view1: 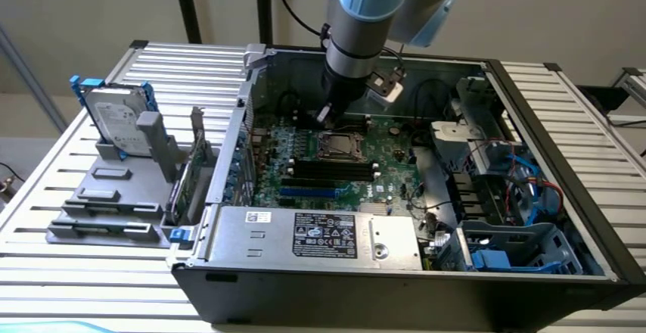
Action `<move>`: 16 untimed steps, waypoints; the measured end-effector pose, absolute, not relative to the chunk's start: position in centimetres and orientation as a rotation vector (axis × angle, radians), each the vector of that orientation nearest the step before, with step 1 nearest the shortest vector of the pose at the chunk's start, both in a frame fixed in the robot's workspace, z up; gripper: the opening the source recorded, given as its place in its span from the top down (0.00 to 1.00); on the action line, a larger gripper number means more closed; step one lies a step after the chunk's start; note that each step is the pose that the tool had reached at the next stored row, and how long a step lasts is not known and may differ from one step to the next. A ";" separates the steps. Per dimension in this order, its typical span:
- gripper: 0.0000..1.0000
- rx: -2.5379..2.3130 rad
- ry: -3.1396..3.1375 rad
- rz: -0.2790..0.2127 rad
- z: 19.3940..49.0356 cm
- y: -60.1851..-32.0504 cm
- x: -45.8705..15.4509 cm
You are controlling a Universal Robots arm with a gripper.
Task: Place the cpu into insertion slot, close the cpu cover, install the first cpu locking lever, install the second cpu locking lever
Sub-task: 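Install the first cpu locking lever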
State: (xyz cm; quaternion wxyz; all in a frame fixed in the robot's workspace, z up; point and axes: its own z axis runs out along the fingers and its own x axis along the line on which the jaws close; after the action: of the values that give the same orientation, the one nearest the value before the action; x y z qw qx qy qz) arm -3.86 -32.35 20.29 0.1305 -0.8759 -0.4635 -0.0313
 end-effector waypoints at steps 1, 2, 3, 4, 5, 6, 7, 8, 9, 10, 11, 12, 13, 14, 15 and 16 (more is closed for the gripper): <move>0.89 -2.545 -1.347 -0.090 20.3 -32.3 -3.9; 0.89 -2.546 -1.347 -0.090 20.3 -32.3 -3.9; 0.89 -2.546 -1.348 -0.089 20.3 -32.3 -3.9; 0.89 -2.547 -1.348 -0.089 20.2 -32.3 -3.9; 0.89 -2.548 -1.348 -0.088 20.2 -32.3 -3.8; 0.89 -2.549 -1.348 -0.087 20.2 -32.3 -3.8; 0.89 -2.549 -1.348 -0.087 20.2 -32.3 -3.8; 0.89 -2.550 -1.349 -0.086 20.2 -32.3 -3.7; 0.89 -2.550 -1.349 -0.086 20.2 -32.3 -3.7; 0.89 -2.550 -1.349 -0.086 20.2 -32.2 -3.6; 0.89 -2.550 -1.349 -0.086 20.2 -32.2 -3.6; 0.89 -2.550 -1.349 -0.086 20.2 -32.2 -3.5; 0.89 -2.550 -1.349 -0.086 20.2 -32.2 -3.5; 0.89 -2.550 -1.349 -0.086 20.1 -32.1 -3.4; 0.89 -2.550 -1.349 -0.086 20.1 -32.1 -3.4; 0.89 -2.550 -1.349 -0.086 20.1 -32.1 -3.3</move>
State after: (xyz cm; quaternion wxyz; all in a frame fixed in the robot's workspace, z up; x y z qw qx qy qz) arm -3.29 -32.09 20.12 0.1272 -0.8764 -0.4636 -0.0294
